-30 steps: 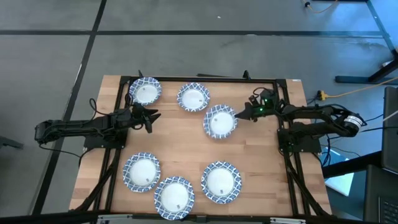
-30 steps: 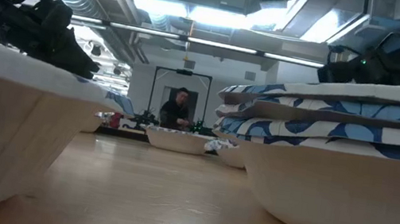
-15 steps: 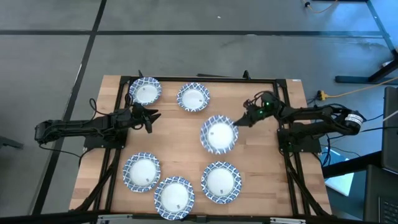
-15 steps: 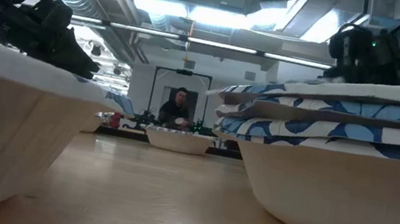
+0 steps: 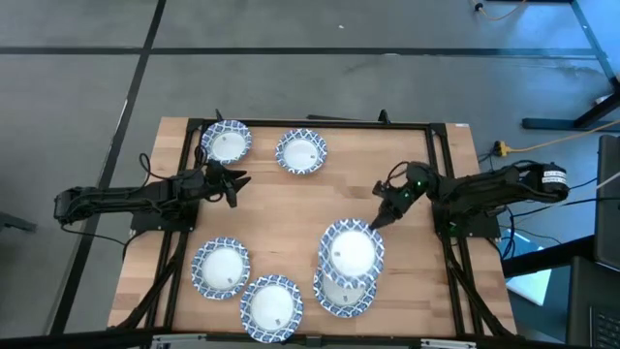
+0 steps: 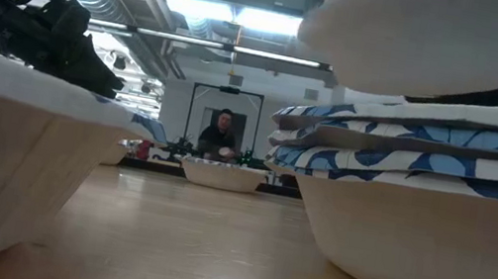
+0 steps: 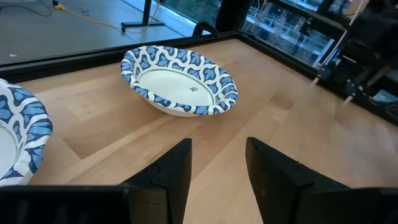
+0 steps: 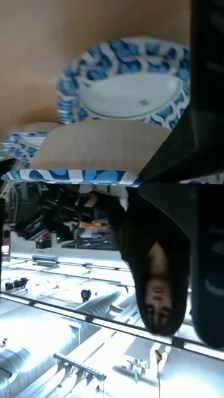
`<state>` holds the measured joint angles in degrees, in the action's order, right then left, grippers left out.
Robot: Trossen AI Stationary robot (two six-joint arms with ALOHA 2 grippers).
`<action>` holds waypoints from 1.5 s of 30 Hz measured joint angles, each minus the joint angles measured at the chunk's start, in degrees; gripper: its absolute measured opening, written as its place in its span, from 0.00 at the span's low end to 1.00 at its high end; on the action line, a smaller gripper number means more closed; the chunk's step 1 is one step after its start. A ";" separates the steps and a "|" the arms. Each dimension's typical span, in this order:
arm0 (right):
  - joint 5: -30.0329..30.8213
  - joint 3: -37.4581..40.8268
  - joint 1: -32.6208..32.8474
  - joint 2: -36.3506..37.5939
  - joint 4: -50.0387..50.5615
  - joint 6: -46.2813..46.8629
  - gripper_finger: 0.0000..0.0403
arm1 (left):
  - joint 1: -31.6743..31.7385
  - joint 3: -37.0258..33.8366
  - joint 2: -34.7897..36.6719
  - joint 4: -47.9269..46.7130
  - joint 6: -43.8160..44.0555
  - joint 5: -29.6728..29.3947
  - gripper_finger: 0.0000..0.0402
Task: Nest bowls inside each other
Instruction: Stack the blue patterned bowl on the blue patterned bowls
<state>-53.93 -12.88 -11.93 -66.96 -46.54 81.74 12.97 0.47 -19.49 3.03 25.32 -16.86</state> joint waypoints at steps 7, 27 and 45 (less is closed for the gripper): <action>7.90 0.00 8.50 0.00 1.23 1.76 0.01 | 0.00 0.01 0.00 0.00 0.00 0.02 0.36; 22.65 0.00 20.24 -0.02 10.49 1.98 0.01 | 0.00 0.02 -0.01 0.02 0.16 0.02 0.36; 24.32 -8.36 23.22 -3.70 16.89 -1.19 0.01 | 0.00 0.02 -0.01 0.00 0.09 0.02 0.36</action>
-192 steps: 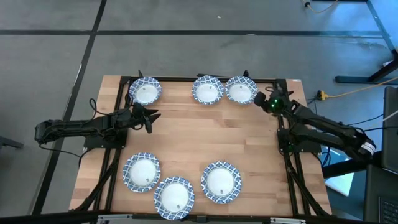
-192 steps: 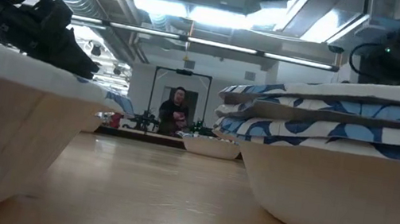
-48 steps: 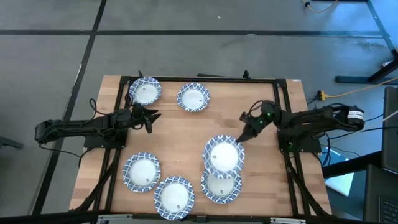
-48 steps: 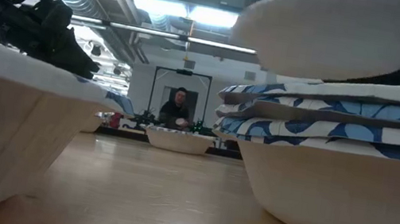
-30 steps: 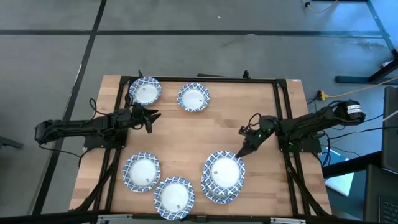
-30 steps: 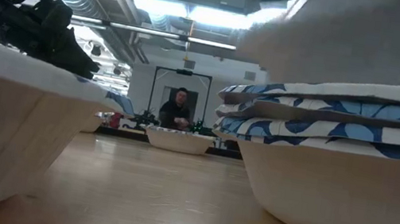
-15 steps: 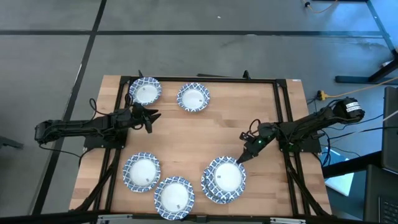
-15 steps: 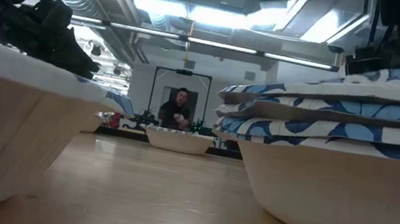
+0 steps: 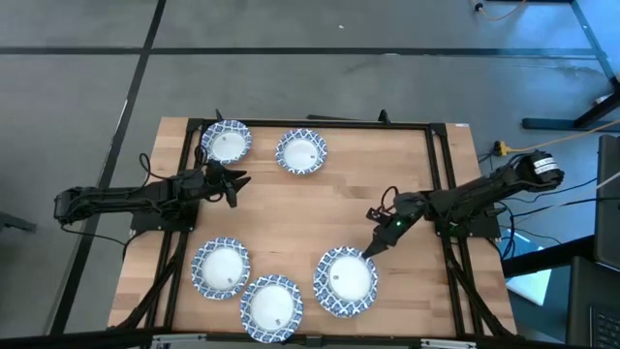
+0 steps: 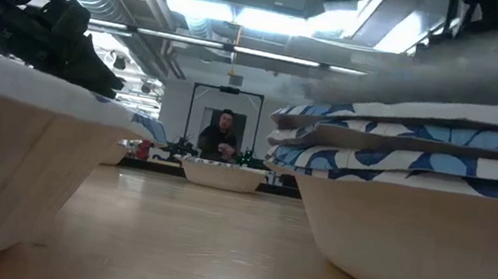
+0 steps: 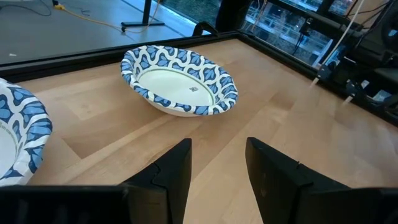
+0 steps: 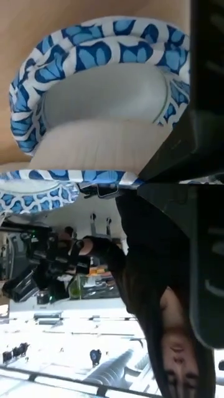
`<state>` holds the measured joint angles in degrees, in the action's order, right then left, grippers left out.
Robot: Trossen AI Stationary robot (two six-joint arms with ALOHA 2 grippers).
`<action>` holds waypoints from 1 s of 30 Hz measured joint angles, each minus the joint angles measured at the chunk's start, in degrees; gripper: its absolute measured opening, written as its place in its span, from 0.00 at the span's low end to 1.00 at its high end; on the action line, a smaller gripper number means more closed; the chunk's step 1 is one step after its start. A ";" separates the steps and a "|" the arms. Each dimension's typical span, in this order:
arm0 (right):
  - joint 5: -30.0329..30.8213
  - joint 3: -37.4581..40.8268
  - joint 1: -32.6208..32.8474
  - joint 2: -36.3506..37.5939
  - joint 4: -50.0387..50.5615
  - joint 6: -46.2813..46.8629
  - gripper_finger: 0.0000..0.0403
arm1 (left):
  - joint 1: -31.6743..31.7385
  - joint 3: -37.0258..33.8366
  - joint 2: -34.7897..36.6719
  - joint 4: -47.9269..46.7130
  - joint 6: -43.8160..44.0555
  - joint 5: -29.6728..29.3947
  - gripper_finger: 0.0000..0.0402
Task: Nest bowls inside each other
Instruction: Stack the blue patterned bowl on the blue patterned bowls
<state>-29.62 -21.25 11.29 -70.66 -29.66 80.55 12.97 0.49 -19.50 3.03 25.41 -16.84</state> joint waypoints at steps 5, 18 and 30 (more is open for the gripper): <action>-2.28 -1.52 0.00 -5.15 -0.03 -1.39 0.01 | 0.00 0.00 0.00 0.00 -0.02 0.01 0.36; 0.64 -2.17 -0.09 -11.31 0.48 -4.27 0.10 | 0.00 0.00 0.02 0.00 -0.42 0.00 0.36; 0.62 -2.17 -2.24 -11.31 0.22 -6.20 0.37 | 0.00 0.00 0.01 0.00 -0.50 0.00 0.36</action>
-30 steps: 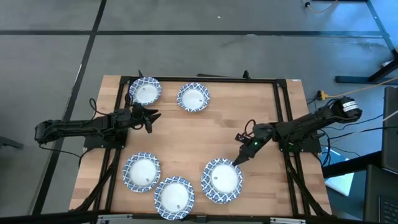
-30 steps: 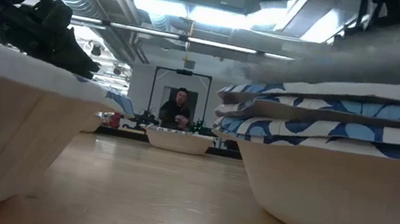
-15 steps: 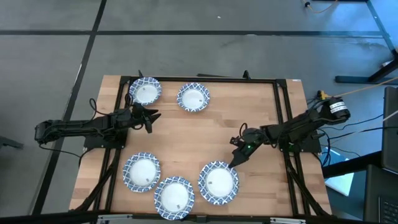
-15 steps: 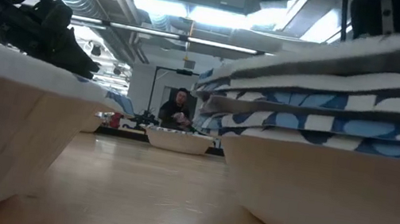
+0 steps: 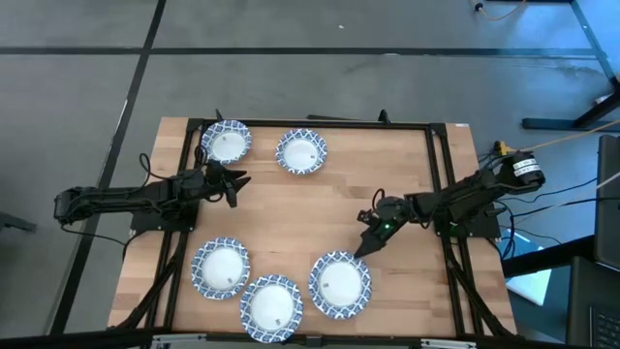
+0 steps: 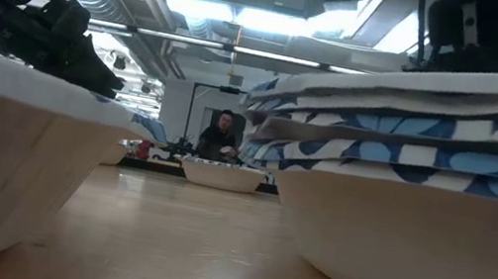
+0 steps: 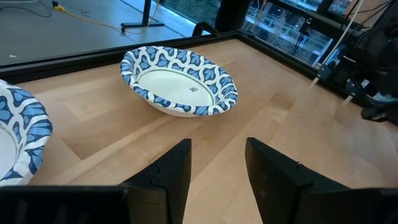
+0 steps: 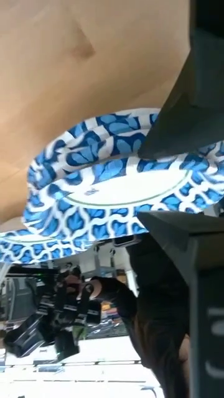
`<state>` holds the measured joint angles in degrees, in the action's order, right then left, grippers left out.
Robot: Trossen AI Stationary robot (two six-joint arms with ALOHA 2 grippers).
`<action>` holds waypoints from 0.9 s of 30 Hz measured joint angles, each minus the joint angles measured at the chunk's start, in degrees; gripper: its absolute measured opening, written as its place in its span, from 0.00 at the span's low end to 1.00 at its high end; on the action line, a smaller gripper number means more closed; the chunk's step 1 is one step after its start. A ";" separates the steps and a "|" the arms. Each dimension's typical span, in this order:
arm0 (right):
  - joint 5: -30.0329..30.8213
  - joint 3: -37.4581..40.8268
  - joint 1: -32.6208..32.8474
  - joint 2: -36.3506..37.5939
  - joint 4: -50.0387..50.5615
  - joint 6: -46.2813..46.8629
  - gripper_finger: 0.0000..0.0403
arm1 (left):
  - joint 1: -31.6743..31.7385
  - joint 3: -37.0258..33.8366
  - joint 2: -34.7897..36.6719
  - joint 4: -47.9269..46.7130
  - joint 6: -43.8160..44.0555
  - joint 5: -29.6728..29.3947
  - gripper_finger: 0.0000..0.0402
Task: Nest bowls inside each other
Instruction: Stack the blue patterned bowl on the blue patterned bowls
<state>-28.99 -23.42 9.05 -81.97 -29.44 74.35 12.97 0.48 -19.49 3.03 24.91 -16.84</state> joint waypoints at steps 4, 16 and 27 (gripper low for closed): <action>-0.01 0.00 -1.90 0.04 -0.88 -0.69 0.38 | 0.00 -0.01 0.01 0.00 0.00 0.00 0.36; 13.06 -0.02 -14.94 0.09 -5.06 -4.15 0.38 | 0.00 0.00 0.01 0.00 0.04 0.00 0.36; 22.62 -3.32 -23.93 -0.07 -6.31 -11.65 0.38 | 0.00 0.00 0.00 0.00 0.14 -0.02 0.36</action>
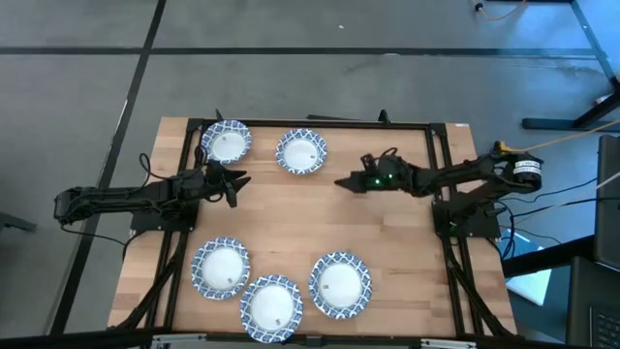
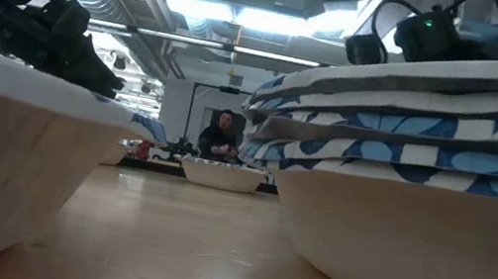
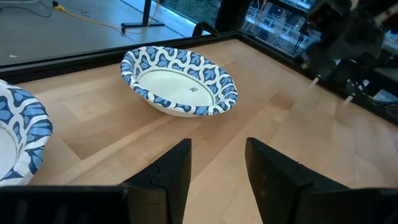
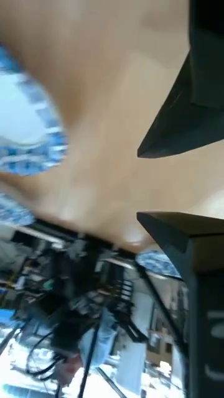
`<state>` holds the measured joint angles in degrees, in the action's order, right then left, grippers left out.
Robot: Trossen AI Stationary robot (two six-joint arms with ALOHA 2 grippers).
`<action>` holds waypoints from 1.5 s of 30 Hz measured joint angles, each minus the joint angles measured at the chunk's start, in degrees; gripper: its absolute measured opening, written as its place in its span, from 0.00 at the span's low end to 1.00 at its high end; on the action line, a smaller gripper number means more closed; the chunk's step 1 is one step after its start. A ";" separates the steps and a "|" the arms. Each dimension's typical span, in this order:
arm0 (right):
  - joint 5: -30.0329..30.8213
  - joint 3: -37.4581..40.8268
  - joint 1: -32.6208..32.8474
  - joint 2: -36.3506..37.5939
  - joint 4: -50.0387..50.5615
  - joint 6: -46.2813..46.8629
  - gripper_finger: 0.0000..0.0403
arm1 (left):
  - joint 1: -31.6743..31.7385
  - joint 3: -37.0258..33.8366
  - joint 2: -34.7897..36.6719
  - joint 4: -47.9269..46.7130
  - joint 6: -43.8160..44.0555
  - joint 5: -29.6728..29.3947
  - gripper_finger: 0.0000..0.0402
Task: Nest bowls inside each other
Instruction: Stack the blue patterned bowl on the blue patterned bowls
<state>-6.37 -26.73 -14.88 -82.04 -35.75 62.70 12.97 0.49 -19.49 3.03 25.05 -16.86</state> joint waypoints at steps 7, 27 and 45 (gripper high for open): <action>-1.44 -7.41 -6.40 -5.28 5.40 -2.80 0.38 | 0.02 0.00 0.00 0.00 0.28 -0.02 0.36; -9.94 -22.72 -10.83 -24.31 12.90 -7.00 0.38 | 0.01 0.00 0.00 0.01 0.32 0.00 0.36; -5.27 -22.61 -16.06 -22.46 19.70 -5.67 0.38 | 0.01 0.00 0.00 0.00 -0.08 -0.02 0.36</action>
<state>-11.64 -49.34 -30.95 -104.51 -16.05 57.03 12.98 0.49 -19.49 3.03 24.97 -16.88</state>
